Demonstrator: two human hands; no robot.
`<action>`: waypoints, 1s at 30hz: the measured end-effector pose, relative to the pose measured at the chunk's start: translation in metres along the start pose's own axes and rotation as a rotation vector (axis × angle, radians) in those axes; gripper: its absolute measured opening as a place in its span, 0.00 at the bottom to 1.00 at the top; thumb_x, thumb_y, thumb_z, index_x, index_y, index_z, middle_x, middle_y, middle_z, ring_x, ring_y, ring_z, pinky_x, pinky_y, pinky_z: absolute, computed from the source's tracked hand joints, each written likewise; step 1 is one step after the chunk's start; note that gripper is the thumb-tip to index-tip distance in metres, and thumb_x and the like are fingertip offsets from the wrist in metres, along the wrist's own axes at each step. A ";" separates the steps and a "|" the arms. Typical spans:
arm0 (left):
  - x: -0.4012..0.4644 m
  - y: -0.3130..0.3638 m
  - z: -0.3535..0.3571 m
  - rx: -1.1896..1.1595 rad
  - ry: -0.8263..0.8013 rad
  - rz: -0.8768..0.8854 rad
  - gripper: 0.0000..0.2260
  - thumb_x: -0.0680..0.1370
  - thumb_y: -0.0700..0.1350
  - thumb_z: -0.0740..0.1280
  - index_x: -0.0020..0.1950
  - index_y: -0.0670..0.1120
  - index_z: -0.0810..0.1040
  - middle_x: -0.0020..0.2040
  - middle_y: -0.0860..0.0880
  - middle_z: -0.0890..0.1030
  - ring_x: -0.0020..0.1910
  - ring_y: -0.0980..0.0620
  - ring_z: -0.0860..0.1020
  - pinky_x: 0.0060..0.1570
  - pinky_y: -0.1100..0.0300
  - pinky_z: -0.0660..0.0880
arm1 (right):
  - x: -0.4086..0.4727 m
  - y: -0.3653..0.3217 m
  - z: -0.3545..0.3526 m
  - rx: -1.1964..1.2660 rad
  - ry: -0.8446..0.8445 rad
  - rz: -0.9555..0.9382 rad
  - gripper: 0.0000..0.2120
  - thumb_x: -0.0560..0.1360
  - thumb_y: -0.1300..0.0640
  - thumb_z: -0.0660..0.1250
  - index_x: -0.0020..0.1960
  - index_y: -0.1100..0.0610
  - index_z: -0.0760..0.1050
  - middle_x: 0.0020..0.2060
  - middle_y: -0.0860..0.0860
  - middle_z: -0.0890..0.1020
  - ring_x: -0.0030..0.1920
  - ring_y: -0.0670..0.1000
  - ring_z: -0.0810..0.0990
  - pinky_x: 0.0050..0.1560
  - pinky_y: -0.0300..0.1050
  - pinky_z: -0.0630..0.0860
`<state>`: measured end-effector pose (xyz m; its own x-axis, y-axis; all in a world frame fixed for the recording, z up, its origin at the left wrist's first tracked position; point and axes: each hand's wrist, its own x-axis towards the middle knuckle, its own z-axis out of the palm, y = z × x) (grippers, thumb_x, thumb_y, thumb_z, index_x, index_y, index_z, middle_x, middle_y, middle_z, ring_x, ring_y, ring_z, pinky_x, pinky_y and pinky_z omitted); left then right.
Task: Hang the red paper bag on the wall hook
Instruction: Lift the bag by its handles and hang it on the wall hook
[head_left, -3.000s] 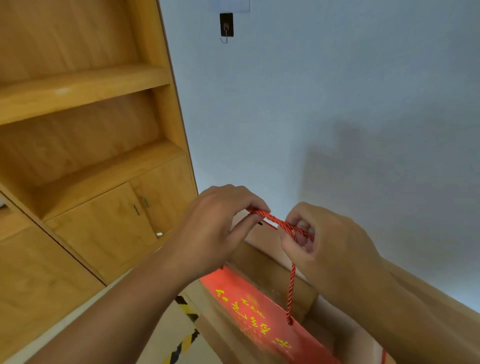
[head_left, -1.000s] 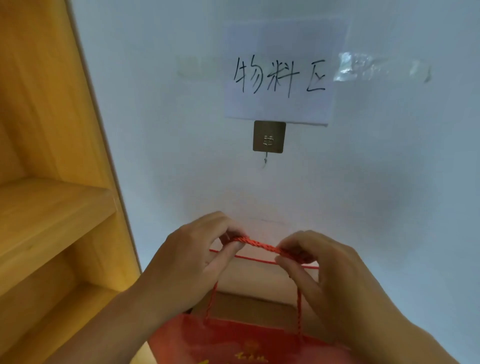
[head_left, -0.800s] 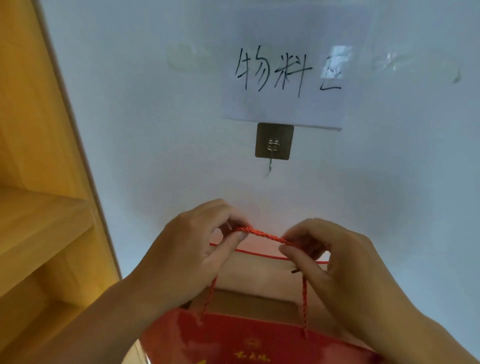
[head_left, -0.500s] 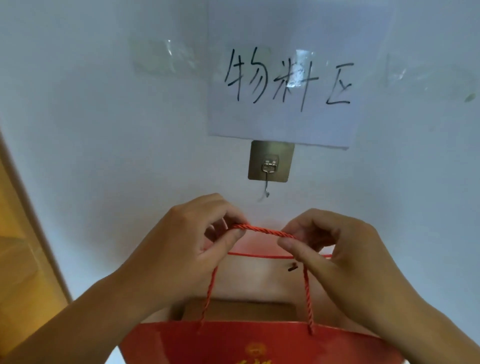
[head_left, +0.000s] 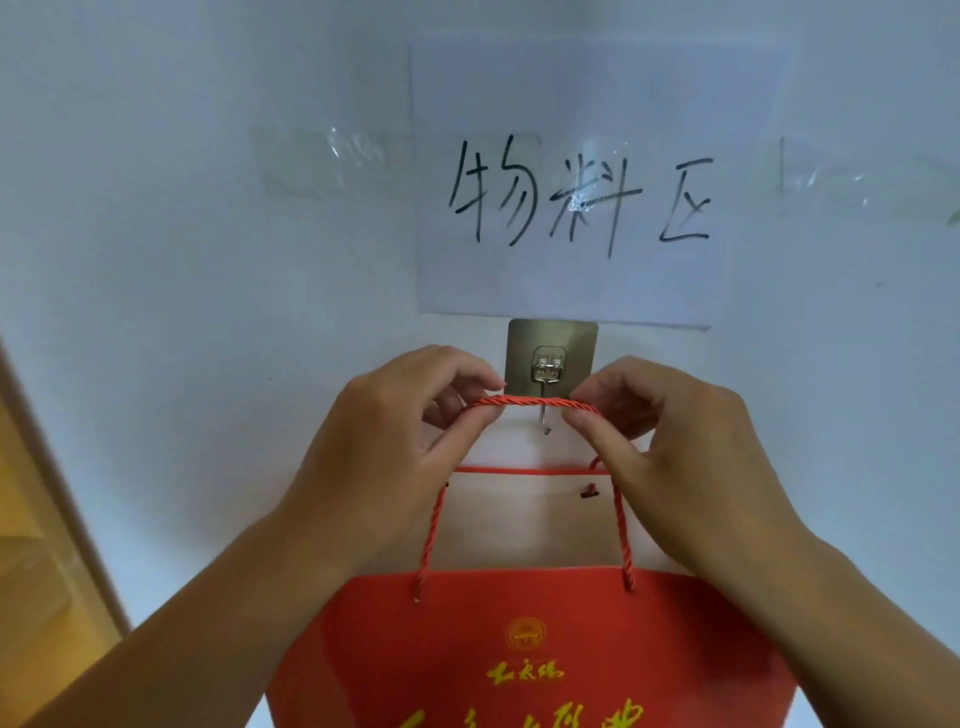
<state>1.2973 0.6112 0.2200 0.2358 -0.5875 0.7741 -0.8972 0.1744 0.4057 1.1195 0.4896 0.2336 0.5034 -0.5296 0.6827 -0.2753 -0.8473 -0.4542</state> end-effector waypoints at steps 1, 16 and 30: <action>0.002 -0.001 0.001 0.007 0.008 0.003 0.06 0.77 0.44 0.74 0.53 0.50 0.84 0.44 0.55 0.85 0.44 0.54 0.83 0.45 0.59 0.81 | 0.002 0.001 0.001 -0.007 0.014 0.004 0.04 0.73 0.53 0.75 0.42 0.47 0.80 0.35 0.42 0.83 0.37 0.44 0.82 0.41 0.53 0.82; 0.005 -0.007 0.022 0.110 -0.065 -0.071 0.03 0.75 0.50 0.75 0.47 0.54 0.85 0.40 0.56 0.85 0.41 0.56 0.82 0.44 0.51 0.82 | 0.007 0.028 0.008 -0.124 -0.007 0.009 0.06 0.72 0.54 0.76 0.40 0.49 0.79 0.33 0.44 0.83 0.35 0.48 0.81 0.39 0.53 0.81; -0.022 -0.003 0.044 -0.044 -0.136 -0.288 0.09 0.75 0.54 0.76 0.52 0.54 0.83 0.42 0.57 0.85 0.43 0.59 0.84 0.47 0.57 0.83 | -0.013 0.046 0.033 -0.118 -0.152 -0.023 0.10 0.73 0.53 0.74 0.39 0.52 0.74 0.31 0.48 0.80 0.33 0.51 0.77 0.37 0.54 0.78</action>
<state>1.2786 0.5885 0.1799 0.4232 -0.7171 0.5539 -0.7831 0.0180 0.6216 1.1277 0.4593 0.1848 0.6257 -0.5057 0.5940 -0.3524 -0.8625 -0.3632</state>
